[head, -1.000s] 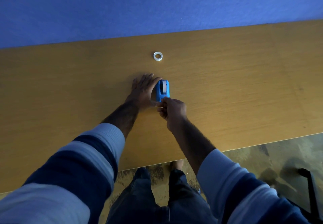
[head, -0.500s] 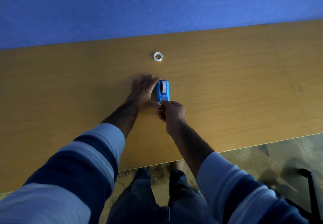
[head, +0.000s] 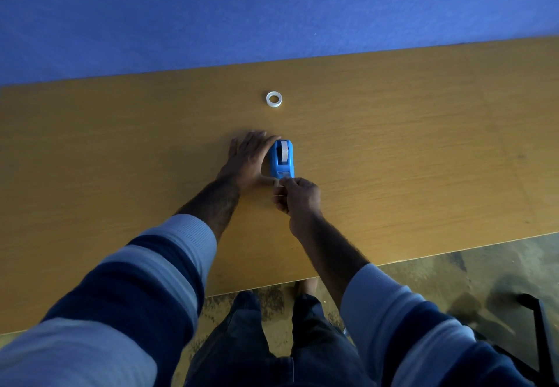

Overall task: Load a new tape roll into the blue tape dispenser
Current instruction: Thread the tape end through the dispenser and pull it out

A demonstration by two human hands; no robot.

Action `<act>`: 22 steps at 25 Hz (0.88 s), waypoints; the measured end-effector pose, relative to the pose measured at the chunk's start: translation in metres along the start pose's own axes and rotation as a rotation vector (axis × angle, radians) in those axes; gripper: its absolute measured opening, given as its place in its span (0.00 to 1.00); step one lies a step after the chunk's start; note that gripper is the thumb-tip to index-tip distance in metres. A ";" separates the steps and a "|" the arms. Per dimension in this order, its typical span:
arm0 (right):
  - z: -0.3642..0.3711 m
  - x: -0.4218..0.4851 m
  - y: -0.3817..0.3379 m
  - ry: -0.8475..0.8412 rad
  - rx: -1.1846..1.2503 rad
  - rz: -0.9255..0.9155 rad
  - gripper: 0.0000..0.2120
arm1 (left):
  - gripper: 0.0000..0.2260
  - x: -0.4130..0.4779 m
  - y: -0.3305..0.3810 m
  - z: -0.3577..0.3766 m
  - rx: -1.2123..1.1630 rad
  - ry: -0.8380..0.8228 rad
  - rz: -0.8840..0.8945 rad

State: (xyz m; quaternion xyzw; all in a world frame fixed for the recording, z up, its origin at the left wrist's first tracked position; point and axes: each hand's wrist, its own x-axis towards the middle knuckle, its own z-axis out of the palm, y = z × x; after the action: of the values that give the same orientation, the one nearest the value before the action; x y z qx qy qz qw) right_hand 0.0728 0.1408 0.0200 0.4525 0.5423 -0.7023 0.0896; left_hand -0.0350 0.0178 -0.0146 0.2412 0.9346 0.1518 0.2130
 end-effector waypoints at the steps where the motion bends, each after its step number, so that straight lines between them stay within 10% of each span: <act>1: 0.000 0.001 0.001 -0.004 -0.009 -0.006 0.05 | 0.50 0.000 0.000 0.001 -0.001 0.003 -0.001; 22: 0.004 0.014 0.003 0.043 -0.096 -0.110 0.08 | 0.49 0.000 0.005 0.000 -0.010 0.004 -0.039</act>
State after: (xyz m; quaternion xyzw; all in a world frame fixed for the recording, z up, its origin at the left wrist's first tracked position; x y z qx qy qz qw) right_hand 0.0645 0.1417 0.0079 0.4323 0.6013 -0.6692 0.0608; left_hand -0.0329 0.0215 -0.0124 0.2219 0.9387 0.1526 0.2153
